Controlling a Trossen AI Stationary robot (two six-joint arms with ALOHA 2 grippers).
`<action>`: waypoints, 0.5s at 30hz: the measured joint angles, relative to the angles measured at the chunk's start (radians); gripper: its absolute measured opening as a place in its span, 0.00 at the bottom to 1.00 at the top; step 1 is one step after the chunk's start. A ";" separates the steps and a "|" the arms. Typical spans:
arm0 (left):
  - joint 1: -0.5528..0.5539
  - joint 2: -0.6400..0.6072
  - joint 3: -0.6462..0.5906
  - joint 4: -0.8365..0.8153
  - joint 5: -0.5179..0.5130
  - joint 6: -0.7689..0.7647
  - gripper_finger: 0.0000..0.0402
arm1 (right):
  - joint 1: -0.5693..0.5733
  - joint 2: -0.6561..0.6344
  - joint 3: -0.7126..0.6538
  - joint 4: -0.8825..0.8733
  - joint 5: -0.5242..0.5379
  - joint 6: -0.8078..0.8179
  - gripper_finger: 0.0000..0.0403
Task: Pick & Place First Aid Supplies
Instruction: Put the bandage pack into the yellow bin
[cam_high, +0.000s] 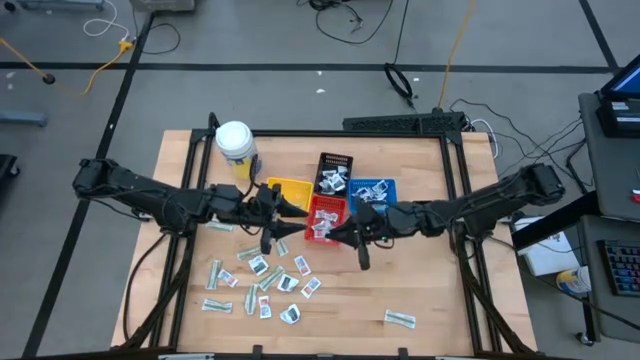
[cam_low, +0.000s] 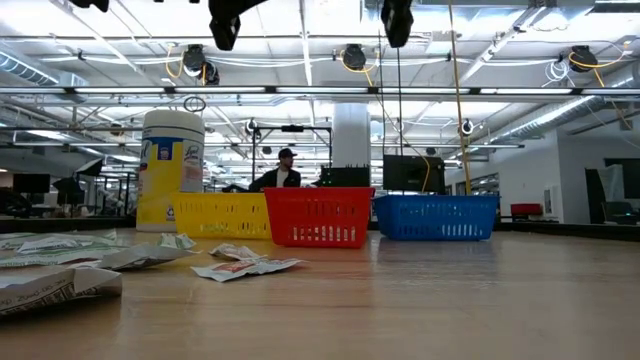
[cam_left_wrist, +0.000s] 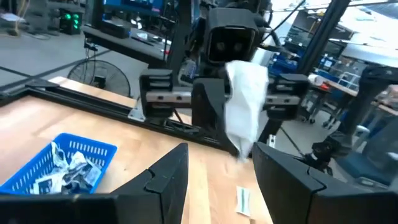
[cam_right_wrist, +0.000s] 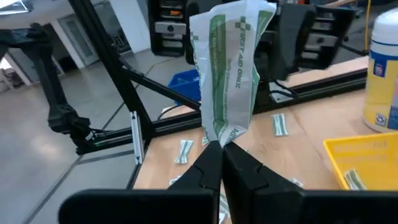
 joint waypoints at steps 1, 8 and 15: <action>0.001 0.010 0.008 0.001 -0.001 0.007 0.46 | -0.004 0.010 0.009 0.001 0.000 -0.002 0.00; 0.005 0.106 0.088 0.004 0.016 0.020 0.46 | -0.022 0.016 0.012 -0.005 -0.025 -0.005 0.00; 0.004 0.170 0.154 0.001 0.042 0.058 0.46 | -0.026 0.017 0.012 -0.013 -0.030 -0.017 0.00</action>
